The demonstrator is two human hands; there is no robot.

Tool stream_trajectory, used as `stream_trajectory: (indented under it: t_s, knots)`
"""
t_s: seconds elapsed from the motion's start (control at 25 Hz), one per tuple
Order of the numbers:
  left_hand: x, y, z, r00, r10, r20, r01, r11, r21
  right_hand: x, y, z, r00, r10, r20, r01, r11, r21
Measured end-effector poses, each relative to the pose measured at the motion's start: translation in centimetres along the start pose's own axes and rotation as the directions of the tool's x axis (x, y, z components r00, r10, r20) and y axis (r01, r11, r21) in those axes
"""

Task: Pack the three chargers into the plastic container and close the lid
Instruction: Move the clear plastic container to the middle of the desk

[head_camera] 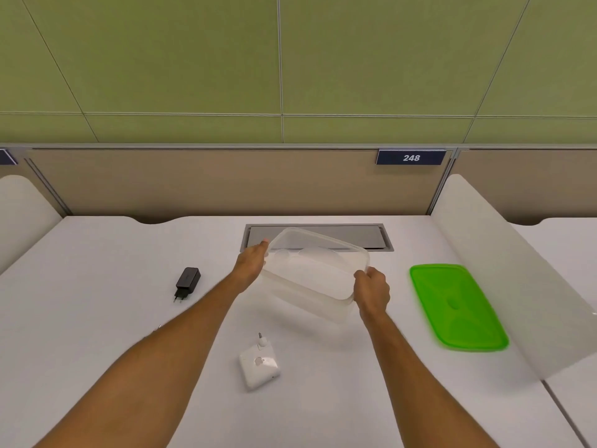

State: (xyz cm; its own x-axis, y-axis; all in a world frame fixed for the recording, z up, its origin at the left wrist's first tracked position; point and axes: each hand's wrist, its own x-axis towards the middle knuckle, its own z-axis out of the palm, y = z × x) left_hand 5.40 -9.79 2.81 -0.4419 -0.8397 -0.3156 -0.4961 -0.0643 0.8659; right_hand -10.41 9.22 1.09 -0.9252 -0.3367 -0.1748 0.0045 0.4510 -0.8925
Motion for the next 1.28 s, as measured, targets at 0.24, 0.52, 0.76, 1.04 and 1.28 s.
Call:
stream_trajectory:
  t_s: [0.24, 0.52, 0.76, 1.04, 1.28]
  knots:
    - [0.2, -1.9, -2.5, 0.995, -0.059, -0.078, 0.047, 0.988, -0.144, 2.5, -1.4, 2.2, 0.989, -0.062, 0.134, 0.078, 0.99, -0.114]
    - [0.3, -3.7, -2.7, 0.984, -0.041, -0.171, 0.012, 0.986, -0.167, 4.7, -2.1, 4.6, 0.978, -0.032, 0.208, 0.062, 0.989, -0.137]
    - [-0.3, -5.0, -2.6, 0.977, -0.028, -0.211, 0.004, 0.994, -0.11, 5.1, -1.6, 6.0, 0.964, -0.035, 0.262, 0.072, 0.988, -0.136]
    - [-0.8, -6.1, -1.7, 0.963, -0.019, -0.269, -0.004, 0.996, -0.087, 5.4, -0.8, 6.7, 0.962, -0.009, 0.272, 0.045, 0.991, -0.126]
    - [-1.4, -7.2, -0.9, 0.954, -0.029, -0.297, 0.015, 0.999, -0.05, 5.6, -0.2, 6.8, 0.96, 0.012, 0.28, 0.033, 0.987, -0.157]
